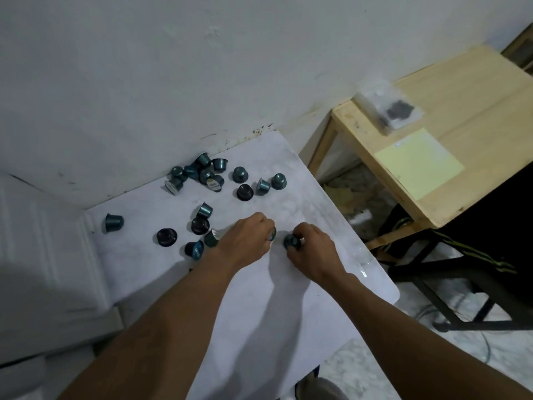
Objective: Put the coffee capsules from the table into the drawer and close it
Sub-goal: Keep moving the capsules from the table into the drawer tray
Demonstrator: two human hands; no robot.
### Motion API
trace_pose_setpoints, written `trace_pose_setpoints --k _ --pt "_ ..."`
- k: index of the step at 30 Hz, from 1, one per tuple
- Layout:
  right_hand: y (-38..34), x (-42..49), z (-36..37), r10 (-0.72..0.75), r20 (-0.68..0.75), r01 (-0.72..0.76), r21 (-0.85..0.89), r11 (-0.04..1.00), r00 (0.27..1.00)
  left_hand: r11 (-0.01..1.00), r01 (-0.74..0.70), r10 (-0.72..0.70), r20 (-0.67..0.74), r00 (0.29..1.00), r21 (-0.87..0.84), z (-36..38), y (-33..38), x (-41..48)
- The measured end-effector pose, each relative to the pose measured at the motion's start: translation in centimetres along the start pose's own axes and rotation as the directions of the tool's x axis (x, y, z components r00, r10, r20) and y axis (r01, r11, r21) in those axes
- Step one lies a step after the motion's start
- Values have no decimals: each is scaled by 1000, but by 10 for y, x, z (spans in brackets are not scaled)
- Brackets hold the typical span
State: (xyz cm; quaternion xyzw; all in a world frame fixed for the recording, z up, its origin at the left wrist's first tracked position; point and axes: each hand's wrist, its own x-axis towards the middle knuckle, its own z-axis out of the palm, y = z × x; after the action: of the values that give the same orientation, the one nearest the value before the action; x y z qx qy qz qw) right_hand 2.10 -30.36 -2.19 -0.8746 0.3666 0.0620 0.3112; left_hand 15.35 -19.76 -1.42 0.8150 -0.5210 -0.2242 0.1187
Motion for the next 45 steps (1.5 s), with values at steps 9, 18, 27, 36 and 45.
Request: trace_pose_setpoints --k 9,18,27,36,45 --pt "5 7 -12 -141 107 142 0 990 984 978 167 -179 -96 979 -126 2 7 -20" --pt "-6 -8 -49 -464 45 466 -44 884 885 870 403 -483 -327 812 -285 -10 58 -72" --pt "-29 -58 -64 -736 94 739 -5 673 671 742 505 -669 -520 531 -440 -12 122 -152" --pt "-85 -117 -51 -860 58 861 18 508 506 675 552 -723 -585 366 -489 -20 132 -242" --pt "-155 -221 0 -902 -15 901 66 429 430 726 586 -625 -700 344 -360 -26 120 -386"
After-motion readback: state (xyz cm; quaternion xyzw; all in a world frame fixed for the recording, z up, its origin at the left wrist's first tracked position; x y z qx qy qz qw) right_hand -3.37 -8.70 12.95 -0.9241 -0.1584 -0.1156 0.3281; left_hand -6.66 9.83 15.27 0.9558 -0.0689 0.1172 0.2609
